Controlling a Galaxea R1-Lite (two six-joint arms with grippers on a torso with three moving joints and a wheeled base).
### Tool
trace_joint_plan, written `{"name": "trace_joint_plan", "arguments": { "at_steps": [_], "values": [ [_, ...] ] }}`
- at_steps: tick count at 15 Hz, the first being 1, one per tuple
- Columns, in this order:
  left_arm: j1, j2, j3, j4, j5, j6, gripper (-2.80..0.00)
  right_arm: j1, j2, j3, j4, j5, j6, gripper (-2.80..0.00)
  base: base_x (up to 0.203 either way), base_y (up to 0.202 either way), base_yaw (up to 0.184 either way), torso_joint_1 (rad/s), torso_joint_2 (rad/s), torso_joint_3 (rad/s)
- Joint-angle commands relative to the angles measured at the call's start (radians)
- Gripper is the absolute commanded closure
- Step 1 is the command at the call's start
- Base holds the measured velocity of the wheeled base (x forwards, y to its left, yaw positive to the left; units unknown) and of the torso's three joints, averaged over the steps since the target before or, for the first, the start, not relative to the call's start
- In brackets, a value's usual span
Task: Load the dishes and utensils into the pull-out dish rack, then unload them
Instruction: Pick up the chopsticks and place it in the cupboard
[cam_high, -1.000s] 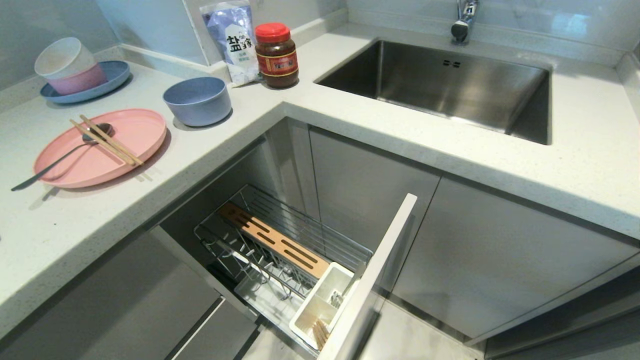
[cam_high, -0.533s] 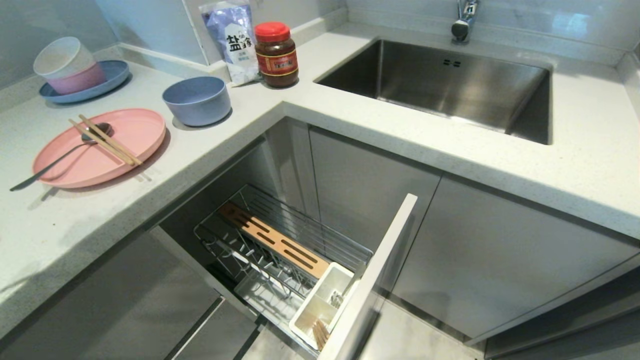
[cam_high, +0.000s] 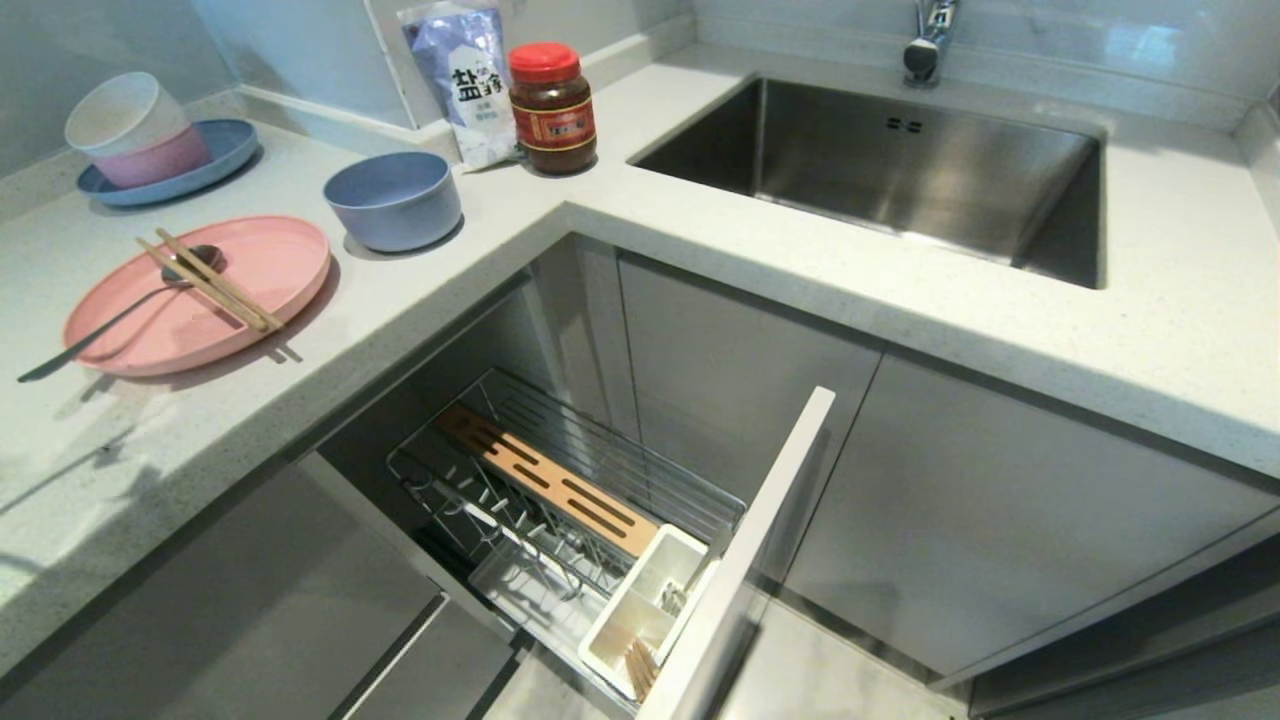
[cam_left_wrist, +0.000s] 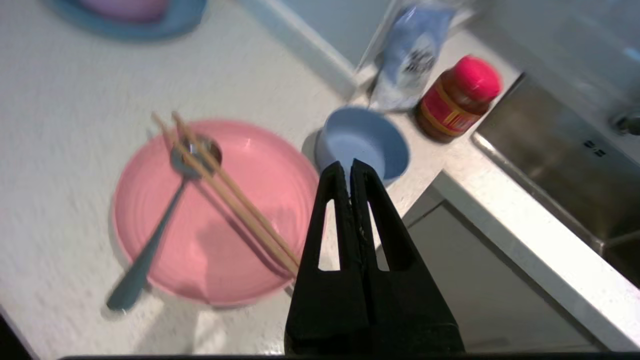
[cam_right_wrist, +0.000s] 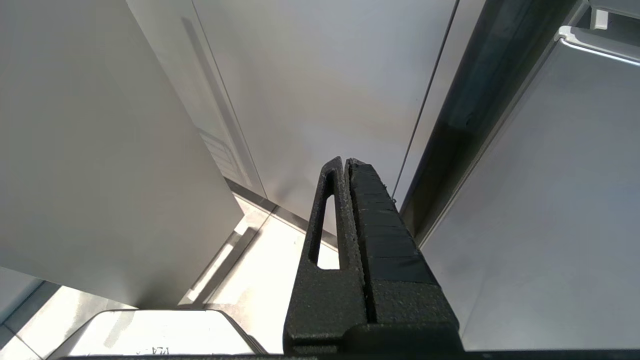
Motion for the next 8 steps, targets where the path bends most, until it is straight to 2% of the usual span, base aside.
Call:
{"name": "trace_joint_plan", "arguments": {
  "at_steps": [1,4,6,8],
  "values": [
    [-0.011,0.124,-0.116,0.139,0.047,-0.083,0.00,0.001,-0.004,0.002,-0.001,0.000,0.000,0.00,0.000,0.000,0.000,0.000,0.00,0.000],
    [-0.024,0.208,-0.223,0.279,0.088,-0.186,0.00,0.000,-0.004,0.002,0.000,0.000,0.000,0.00,0.000,0.000,0.000,0.000,0.00,0.000],
    [-0.030,0.261,-0.243,0.309,0.162,-0.204,0.00,0.000,-0.003,0.002,-0.001,0.000,0.000,0.00,0.000,0.000,0.000,0.000,0.00,0.000],
    [-0.042,0.311,-0.251,0.314,0.200,-0.209,0.00,0.001,-0.004,0.002,-0.001,0.000,0.000,0.00,0.000,0.000,0.000,0.000,0.00,0.000]
  ]
}}
